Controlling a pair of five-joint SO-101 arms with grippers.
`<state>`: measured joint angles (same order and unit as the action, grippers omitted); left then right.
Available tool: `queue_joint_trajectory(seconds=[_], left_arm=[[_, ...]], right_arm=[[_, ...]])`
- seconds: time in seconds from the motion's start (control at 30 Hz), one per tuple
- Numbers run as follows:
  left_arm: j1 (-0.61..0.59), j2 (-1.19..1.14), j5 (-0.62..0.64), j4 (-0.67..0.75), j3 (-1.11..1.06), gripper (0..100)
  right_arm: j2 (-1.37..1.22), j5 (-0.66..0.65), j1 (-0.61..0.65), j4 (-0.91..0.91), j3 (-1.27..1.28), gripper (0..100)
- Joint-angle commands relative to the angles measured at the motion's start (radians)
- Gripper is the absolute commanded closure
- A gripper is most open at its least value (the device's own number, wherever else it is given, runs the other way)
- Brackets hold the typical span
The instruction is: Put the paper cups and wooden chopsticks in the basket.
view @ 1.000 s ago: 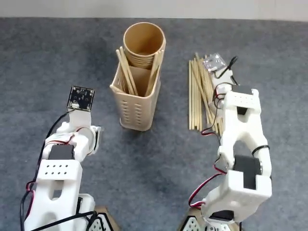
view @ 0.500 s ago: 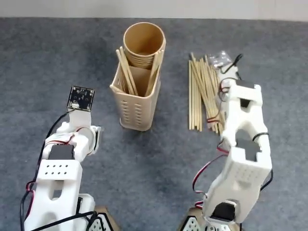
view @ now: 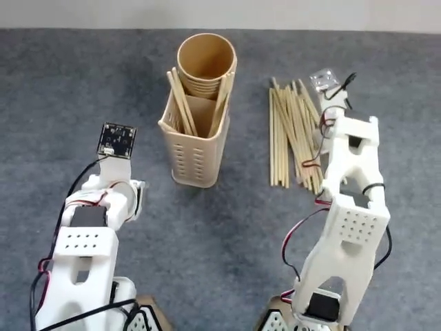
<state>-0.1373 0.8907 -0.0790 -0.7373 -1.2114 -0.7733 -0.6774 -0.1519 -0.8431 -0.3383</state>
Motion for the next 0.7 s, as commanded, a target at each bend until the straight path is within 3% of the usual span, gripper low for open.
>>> queue_joint_trajectory(seconds=[0.0,0.1,0.23,0.5,0.67], left_arm=[[0.013,0.019,0.003,0.017,0.004,80],[0.013,0.019,0.005,0.017,0.004,80],[0.013,0.019,0.005,0.017,0.004,80],[0.013,0.019,0.003,0.017,0.004,80],[0.013,0.019,0.003,0.017,0.004,80]], right_arm=[[0.091,0.002,-0.005,-0.153,-0.090,99.4],[0.249,0.104,0.016,-0.331,-0.180,99.4],[0.504,0.302,0.050,-0.397,-0.272,99.4],[0.900,0.623,0.275,-0.390,-0.274,99.4],[1.015,0.816,0.437,-0.271,-0.234,99.4]])
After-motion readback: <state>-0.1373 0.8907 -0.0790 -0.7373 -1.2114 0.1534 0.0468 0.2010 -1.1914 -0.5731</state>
